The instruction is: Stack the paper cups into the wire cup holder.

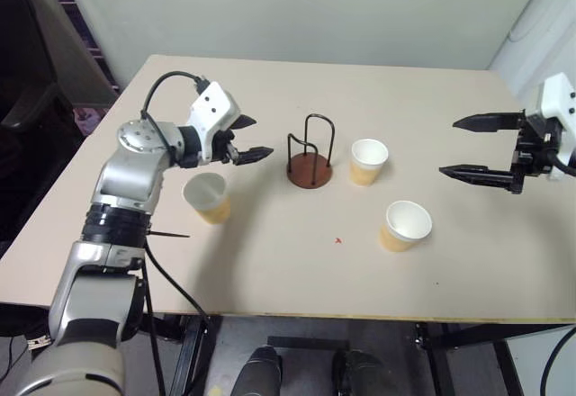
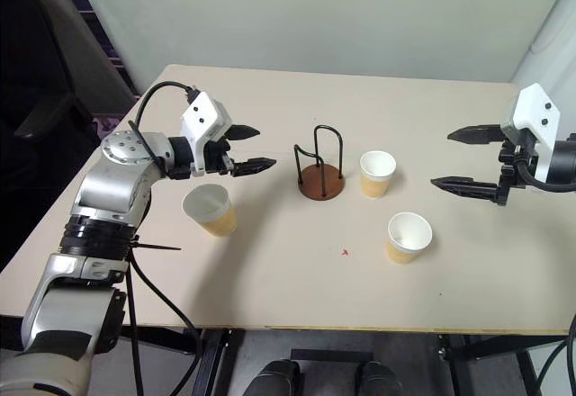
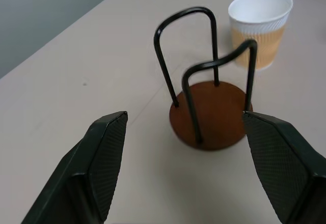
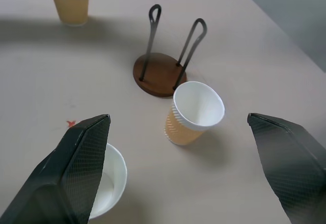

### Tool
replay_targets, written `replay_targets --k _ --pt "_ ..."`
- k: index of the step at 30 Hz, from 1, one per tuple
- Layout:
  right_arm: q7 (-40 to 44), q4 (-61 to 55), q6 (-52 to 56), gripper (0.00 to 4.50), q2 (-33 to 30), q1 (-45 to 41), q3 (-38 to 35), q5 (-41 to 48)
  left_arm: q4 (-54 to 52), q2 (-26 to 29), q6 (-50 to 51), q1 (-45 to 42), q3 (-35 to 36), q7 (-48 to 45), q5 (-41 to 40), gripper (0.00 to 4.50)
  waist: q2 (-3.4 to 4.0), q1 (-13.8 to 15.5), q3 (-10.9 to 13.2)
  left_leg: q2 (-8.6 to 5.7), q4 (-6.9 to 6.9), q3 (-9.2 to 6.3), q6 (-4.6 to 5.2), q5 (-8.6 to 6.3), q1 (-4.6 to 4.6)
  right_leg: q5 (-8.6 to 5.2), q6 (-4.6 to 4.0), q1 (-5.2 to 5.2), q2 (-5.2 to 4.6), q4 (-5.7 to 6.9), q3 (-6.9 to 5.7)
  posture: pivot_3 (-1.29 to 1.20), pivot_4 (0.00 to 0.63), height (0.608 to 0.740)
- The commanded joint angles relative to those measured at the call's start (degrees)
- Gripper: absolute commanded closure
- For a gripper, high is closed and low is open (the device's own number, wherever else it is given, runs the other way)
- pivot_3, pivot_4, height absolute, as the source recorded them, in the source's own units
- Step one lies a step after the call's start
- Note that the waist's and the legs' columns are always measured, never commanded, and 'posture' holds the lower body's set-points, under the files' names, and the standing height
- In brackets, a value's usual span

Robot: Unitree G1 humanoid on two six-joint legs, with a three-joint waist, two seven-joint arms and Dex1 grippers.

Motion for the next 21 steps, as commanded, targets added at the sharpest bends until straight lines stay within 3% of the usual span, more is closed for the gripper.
replay_targets --k 1,12,15,21 --pt "-1.7 -3.8 1.1 0.00 -1.4 0.9 -3.9 2.1 4.7 -3.7 -1.7 -3.6 -1.5 3.2 3.4 0.68 0.00 0.2 0.0 -0.02 0.08 0.01 0.02 -0.01 0.00 -0.01 0.03 0.01 -0.01 -0.04 0.01 0.00 0.150 0.740" --pt "-4.1 -8.4 3.8 0.00 -2.1 5.0 -6.5 5.1 16.0 -13.5 -2.4 -8.2 -1.2 10.8 7.5 0.68 -0.01 0.5 0.0 -0.50 0.73 0.09 0.43 0.03 -0.14 0.26 0.63 0.12 -0.05 0.05 0.24 0.00 0.150 0.740" --pt "-4.8 -9.1 4.2 0.00 -2.0 5.4 -6.7 5.6 18.2 -15.4 -2.9 -8.9 -0.7 12.9 7.7 1.55 -0.01 0.5 0.0 -0.72 0.73 0.13 0.57 0.12 -0.17 0.29 0.83 0.13 -0.12 0.01 0.34 0.00 0.150 0.740" --pt "-5.7 -9.6 4.3 0.00 -2.1 6.0 -6.8 6.1 19.5 -16.5 -3.9 -9.0 -0.5 14.8 8.4 3.75 -0.01 0.5 0.0 -0.97 0.74 0.40 0.83 0.16 -0.20 0.31 1.41 0.14 -0.12 -0.16 1.05 0.00 0.150 0.740"
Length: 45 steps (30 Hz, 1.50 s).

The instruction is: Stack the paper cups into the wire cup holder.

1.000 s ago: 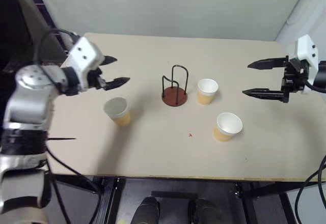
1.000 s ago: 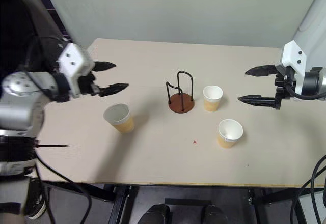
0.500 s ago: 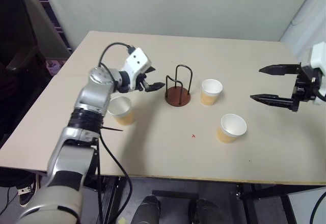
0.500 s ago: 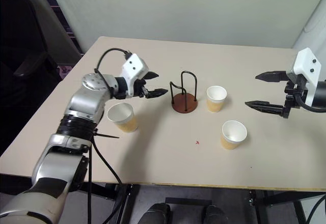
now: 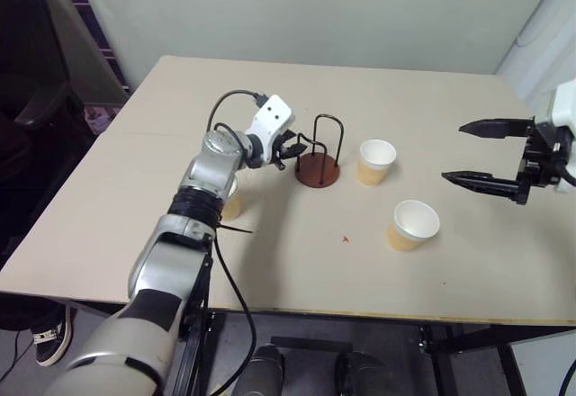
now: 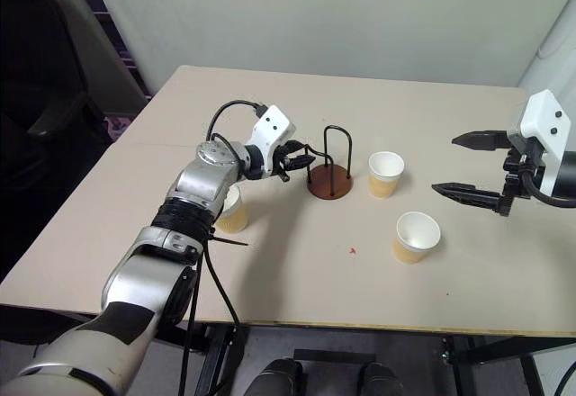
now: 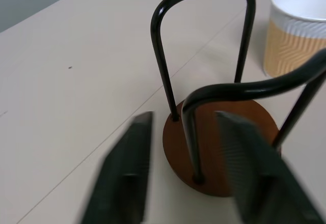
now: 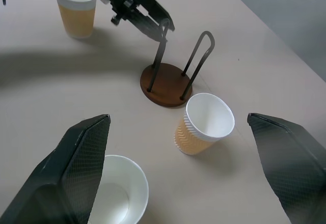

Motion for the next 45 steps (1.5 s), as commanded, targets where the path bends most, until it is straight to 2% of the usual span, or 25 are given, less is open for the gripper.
replay_targets --k 1,2,6,10,15,18,24,29,34,38,45 --pt "-0.9 -1.1 -0.2 0.00 -1.2 -0.5 -2.5 0.9 -0.4 0.1 -1.5 -1.8 1.5 0.7 0.1 4.10 0.00 0.0 0.0 -0.02 0.02 0.11 0.06 0.04 0.00 0.02 0.09 0.00 0.01 -0.05 0.13 0.00 0.150 0.740" --pt "-0.9 -1.1 -0.3 0.00 -1.2 -0.5 -2.4 0.9 -0.4 0.2 -1.6 -1.8 1.6 0.6 0.1 4.49 -0.01 0.0 0.0 -0.05 0.03 0.23 0.12 0.03 0.01 0.05 0.16 0.00 0.01 -0.12 0.24 0.00 0.150 0.740" --pt "-1.1 -0.5 -0.8 0.00 -1.1 -1.3 -1.7 0.8 -3.5 1.3 -1.9 -0.8 2.3 -4.0 -1.8 4.49 0.00 0.0 0.0 -0.20 0.11 0.71 0.44 -0.05 0.02 0.16 0.44 0.00 -0.02 -0.35 0.57 0.00 0.150 0.740" --pt "-0.7 -0.3 -1.1 0.00 -1.1 -1.5 -1.5 1.0 -11.4 3.9 0.4 2.0 2.3 -12.0 -4.8 4.49 0.00 0.0 0.0 -0.27 0.39 0.78 0.72 -0.24 -0.13 0.16 0.61 -0.03 -0.05 -0.49 0.65 0.00 0.150 0.740" --pt "0.9 -0.9 -0.9 0.00 -1.6 -0.8 -1.5 1.9 -25.6 10.1 5.2 7.8 1.4 -23.5 -9.8 4.49 0.02 -0.1 0.0 -0.25 0.75 0.86 0.85 -0.60 -0.23 0.08 0.73 -0.08 -0.13 -0.50 0.76 0.00 0.150 0.740" --pt "1.2 -1.3 -1.0 0.00 -1.3 -0.2 -1.0 2.1 -37.9 11.9 9.2 13.9 0.4 -30.7 -16.5 4.49 0.03 -0.1 0.0 -0.26 0.84 0.85 0.91 -0.71 -0.26 0.04 0.76 -0.08 -0.21 -0.51 0.78 0.00 0.150 0.740" --pt "0.9 -1.6 -0.9 0.00 -0.9 -1.1 1.2 1.7 -44.2 8.0 11.5 18.2 -4.4 -29.0 -16.5 4.49 0.09 -0.1 0.0 -0.25 1.08 0.67 1.20 -0.81 -0.21 0.12 0.76 -0.04 -0.48 -0.44 0.98 0.00 0.150 0.740" --pt "1.0 -2.2 -0.5 0.00 -1.4 -0.8 1.0 2.1 -42.4 7.5 8.5 18.1 -7.0 -27.0 -12.8 4.49 0.21 -0.5 -0.1 -0.22 1.03 0.87 1.64 -0.98 0.01 0.19 0.76 -0.01 -0.59 -0.31 1.07 0.00 0.150 0.740" --pt "1.4 -3.5 0.0 0.00 -2.1 1.6 0.8 1.9 -42.3 8.0 7.8 18.5 -7.9 -27.3 -11.8 4.49 0.23 -0.7 -0.1 -0.21 1.01 0.89 1.59 -0.94 0.03 0.18 0.76 -0.02 -0.59 -0.31 1.09 0.00 0.150 0.740" --pt "3.7 -5.4 -0.2 0.00 -3.1 5.2 0.3 2.5 -42.1 7.8 8.2 18.6 -7.9 -26.8 -11.5 3.39 0.23 -0.7 -0.1 -0.23 1.01 0.90 1.39 -0.87 -0.05 0.16 0.79 -0.02 -0.60 -0.43 1.10 0.00 0.150 0.740" --pt "4.9 -7.6 -0.1 0.00 -3.4 7.5 1.0 3.5 -41.1 7.5 7.0 18.2 -7.8 -24.4 -9.8 1.02 0.23 -0.7 -0.1 -0.25 1.02 0.96 1.37 -0.93 -0.11 0.13 0.84 -0.03 -0.61 -0.52 1.15 0.00 0.150 0.740"
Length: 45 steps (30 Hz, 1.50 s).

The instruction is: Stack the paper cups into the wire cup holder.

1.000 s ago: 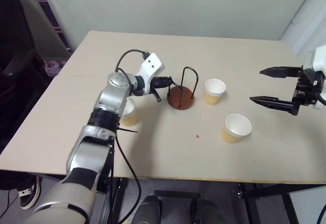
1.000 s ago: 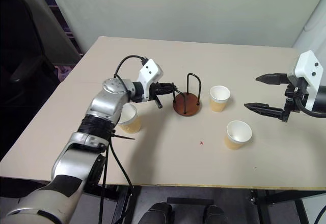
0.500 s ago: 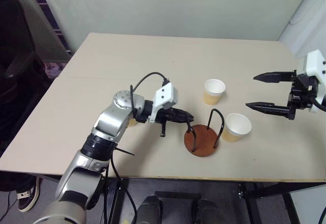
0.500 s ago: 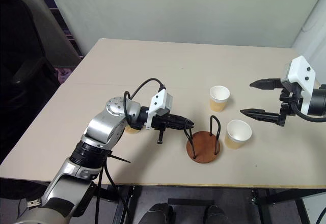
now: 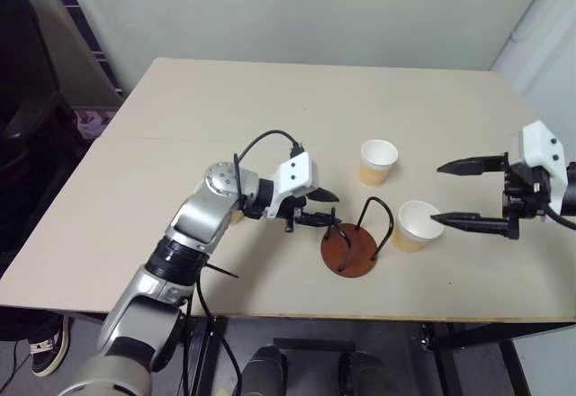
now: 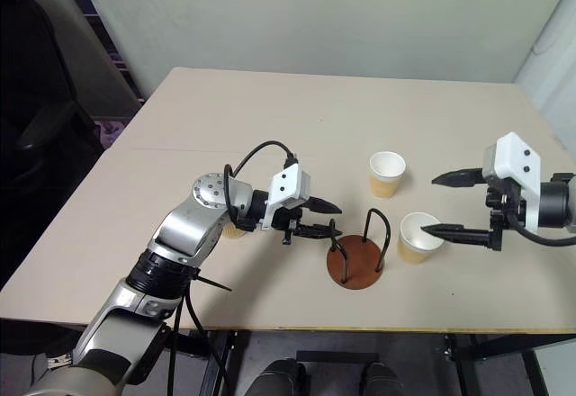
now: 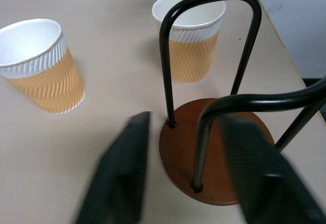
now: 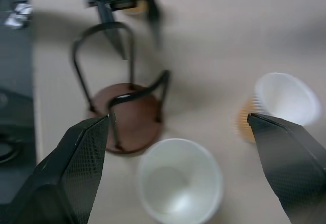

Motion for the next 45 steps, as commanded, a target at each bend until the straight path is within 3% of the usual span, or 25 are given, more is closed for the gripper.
replay_targets --k 1,8,21,24,30,35,41,45 --pt "-0.2 -1.0 -0.7 0.00 -1.4 -0.4 0.0 -0.7 -0.1 0.0 -1.8 -0.8 0.8 2.5 1.5 1.02 0.00 0.0 0.0 0.00 0.01 0.00 0.00 0.00 0.00 0.00 0.00 0.00 0.00 0.00 0.01 0.00 0.150 0.740" --pt "-0.2 1.3 -4.9 0.00 -1.2 -0.3 9.4 -8.7 -6.8 6.8 0.4 3.6 5.5 0.5 -1.9 1.02 0.01 -0.5 0.0 0.04 -0.04 0.02 0.02 -0.04 0.09 0.00 0.00 -0.01 0.04 0.03 0.05 0.00 0.150 0.740" --pt "2.1 9.6 -12.6 0.00 5.2 -7.5 24.1 -20.3 -25.1 23.9 9.9 10.2 22.7 -1.8 -16.2 1.02 0.03 -1.1 0.0 0.13 -0.03 0.01 0.62 -0.41 0.12 -0.01 -0.16 -0.10 0.09 0.09 0.15 0.00 0.150 0.740" --pt "2.0 11.5 -15.0 0.61 6.2 -7.9 26.1 -23.5 -27.6 28.8 11.0 12.0 26.9 -3.5 -19.2 0.98 0.06 -1.4 0.0 0.28 -0.08 0.03 0.55 -0.45 0.14 -0.05 -0.30 -0.13 0.19 0.11 0.14 0.00 0.150 0.740" --pt "3.5 12.3 -16.2 2.77 7.2 -9.2 25.8 -23.8 -31.2 34.4 12.8 16.3 35.2 -4.1 -25.1 0.98 0.10 -1.5 0.0 0.35 -0.14 0.05 0.44 -0.56 0.19 -0.21 -0.58 -0.19 0.20 0.16 0.14 0.00 0.150 0.740" --pt "6.8 10.1 -14.5 4.47 6.4 -10.1 21.8 -18.6 -30.4 36.7 12.3 20.1 38.7 -4.5 -26.3 0.98 0.11 -1.5 0.0 0.37 -0.15 0.06 0.35 -0.76 0.22 -0.47 -1.02 -0.23 0.21 0.29 0.14 0.00 0.150 0.740" --pt "11.4 9.6 -10.2 4.47 1.6 -17.6 10.9 -8.2 -30.1 37.1 11.1 24.4 40.2 -4.1 -26.0 0.98 0.14 -1.6 0.0 0.37 -0.20 0.04 0.21 -0.79 0.22 -0.60 -1.23 -0.35 0.23 0.48 0.15 0.00 0.150 0.740" --pt "11.6 9.4 -8.5 4.47 1.7 -25.9 8.5 -3.4 -30.1 37.0 10.7 25.2 39.7 -3.5 -25.9 0.98 0.12 -1.7 0.0 0.39 -0.25 0.02 0.06 -0.83 0.30 -0.85 -1.57 -0.41 0.27 0.73 0.15 0.00 0.150 0.740"
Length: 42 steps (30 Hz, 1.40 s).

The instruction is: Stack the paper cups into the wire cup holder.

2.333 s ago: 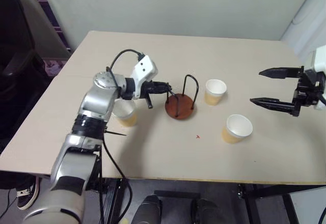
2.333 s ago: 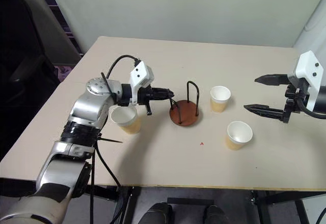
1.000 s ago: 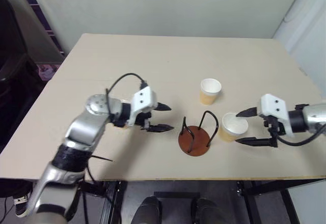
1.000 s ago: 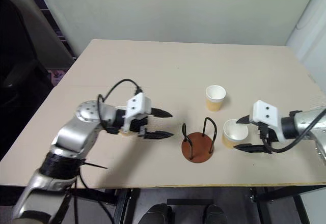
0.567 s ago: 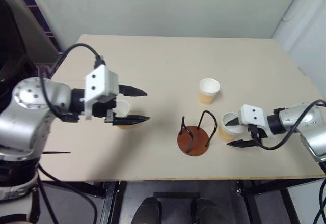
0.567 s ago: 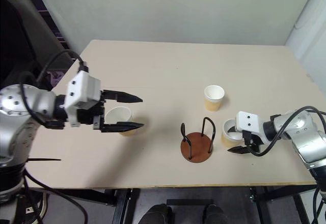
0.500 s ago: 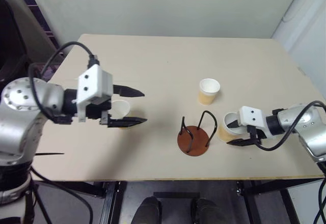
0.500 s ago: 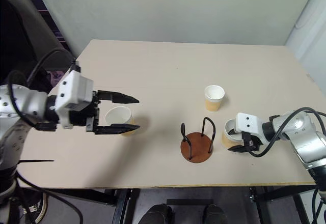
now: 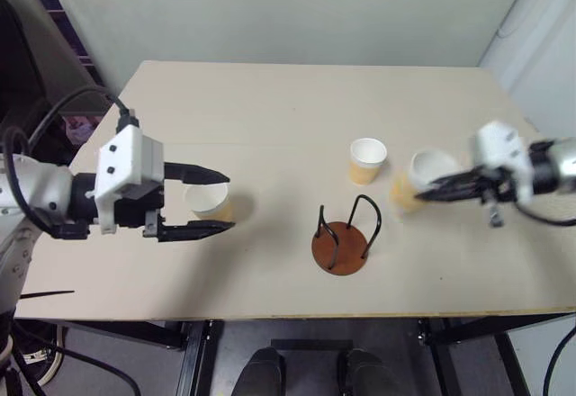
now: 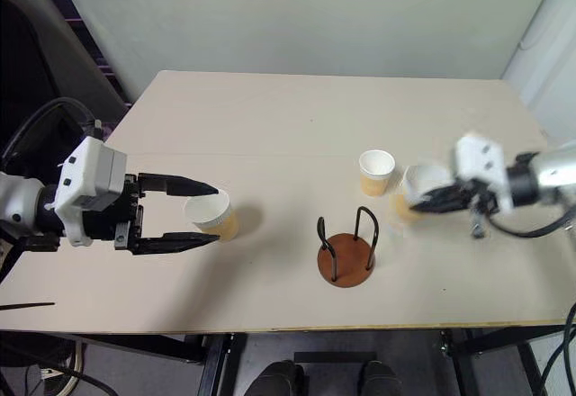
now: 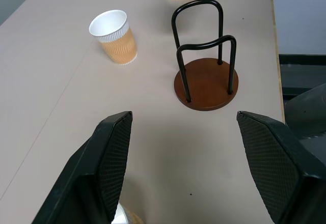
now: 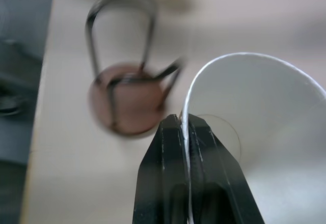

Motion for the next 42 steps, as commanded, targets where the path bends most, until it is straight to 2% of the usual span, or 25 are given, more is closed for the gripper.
replay_targets --k 1,3,7,10,20,23,30,33,35,36,40,42 --pt "-0.5 -2.2 2.3 4.47 1.9 -7.0 -2.9 6.0 -0.3 0.7 -1.2 -0.3 1.5 0.7 -0.6 0.98 -0.02 -0.2 0.0 0.01 -0.01 -0.01 -0.06 -0.02 0.05 -0.04 0.00 0.00 0.02 0.05 0.00 0.00 0.150 0.740" --pt "-2.8 -4.1 5.5 4.47 6.0 -9.8 -1.3 9.4 0.2 0.6 -1.6 -0.6 0.7 1.0 -0.3 0.98 -0.02 -0.4 0.0 0.07 -0.05 -0.01 -0.14 -0.01 0.18 -0.10 -0.05 0.02 0.10 0.13 0.00 0.00 0.150 0.740" --pt "-5.4 -7.6 4.9 4.47 11.2 -8.0 6.0 4.9 1.0 0.3 -2.4 -1.4 -1.0 1.9 0.2 0.98 -0.03 -0.8 0.0 0.18 -0.31 0.00 -0.24 0.05 0.41 -0.14 -0.12 0.04 0.20 0.22 0.03 0.00 0.150 0.740" --pt "-6.0 -9.0 4.5 4.47 12.2 -6.6 8.6 3.0 0.9 0.4 -2.3 -1.4 -1.1 2.5 0.0 0.98 -0.02 -0.8 0.0 0.25 -0.41 0.01 -0.24 0.05 0.39 -0.14 -0.13 0.00 0.20 0.23 0.02 0.00 0.150 0.740" --pt "-4.5 -12.2 6.4 4.47 12.8 -5.7 9.5 5.7 0.0 1.0 -1.8 0.8 0.1 4.0 -0.3 0.98 -0.03 -0.8 0.0 0.27 -0.44 0.02 -0.29 0.00 0.29 -0.23 -0.28 -0.08 0.19 0.21 0.01 0.00 0.150 0.740" --pt "-4.1 -13.1 6.3 3.89 12.5 -4.4 11.8 4.0 0.2 1.1 -2.0 0.7 -0.2 4.2 -0.2 0.98 -0.05 -0.8 0.0 0.27 -0.46 0.01 -0.29 0.00 0.30 -0.23 -0.28 -0.08 0.19 0.22 0.01 0.00 0.150 0.740" --pt "-5.1 -9.0 2.6 1.36 12.6 -6.1 13.5 -2.2 -0.4 0.4 -1.9 -0.3 -1.5 6.3 0.2 0.98 -0.05 -0.8 0.0 0.30 -0.47 0.02 -0.29 0.00 0.37 -0.21 -0.29 -0.06 0.19 0.28 0.01 0.00 0.150 0.740" --pt "-4.6 1.0 -2.0 0.32 13.1 -10.9 11.9 -4.7 0.0 -1.2 -2.0 -3.2 -4.0 10.0 1.4 0.98 -0.05 -0.8 0.0 0.30 -0.47 0.02 -0.30 0.00 0.39 -0.19 -0.32 -0.06 0.19 0.29 0.01 0.00 0.150 0.740" --pt "-4.5 7.6 -5.1 0.32 13.7 -14.0 12.9 -7.3 -0.4 -2.1 -1.6 -4.3 -5.4 11.7 1.8 0.98 -0.05 -0.8 0.0 0.30 -0.47 0.02 -0.30 0.01 0.41 -0.13 -0.37 -0.06 0.18 0.29 0.01 0.00 0.150 0.740" --pt "-3.6 8.9 -6.0 0.15 13.9 -14.6 13.3 -7.6 -0.9 -2.4 -1.5 -4.4 -5.8 12.1 1.6 0.98 -0.05 -0.8 0.0 0.31 -0.47 0.01 -0.30 0.01 0.42 -0.11 -0.40 -0.07 0.18 0.28 0.01 0.00 0.150 0.740" --pt "-0.8 6.2 -5.4 0.15 14.7 -13.2 13.5 -5.4 -3.2 -2.8 -0.1 -3.6 -5.3 13.4 0.0 0.98 -0.06 -0.8 0.0 0.36 -0.68 0.02 -0.36 0.02 0.42 -0.16 -0.46 -0.13 0.18 0.27 -0.02 0.00 0.150 0.740" --pt "-1.0 5.6 -4.9 0.15 15.2 -12.8 13.2 -5.4 -2.9 -2.5 -0.2 -2.8 -5.2 13.3 0.5 0.98 -0.05 -0.7 0.0 0.37 -0.77 0.04 -0.55 0.13 0.42 -0.06 -0.14 -0.17 0.19 0.28 -0.02 0.00 0.150 0.740"
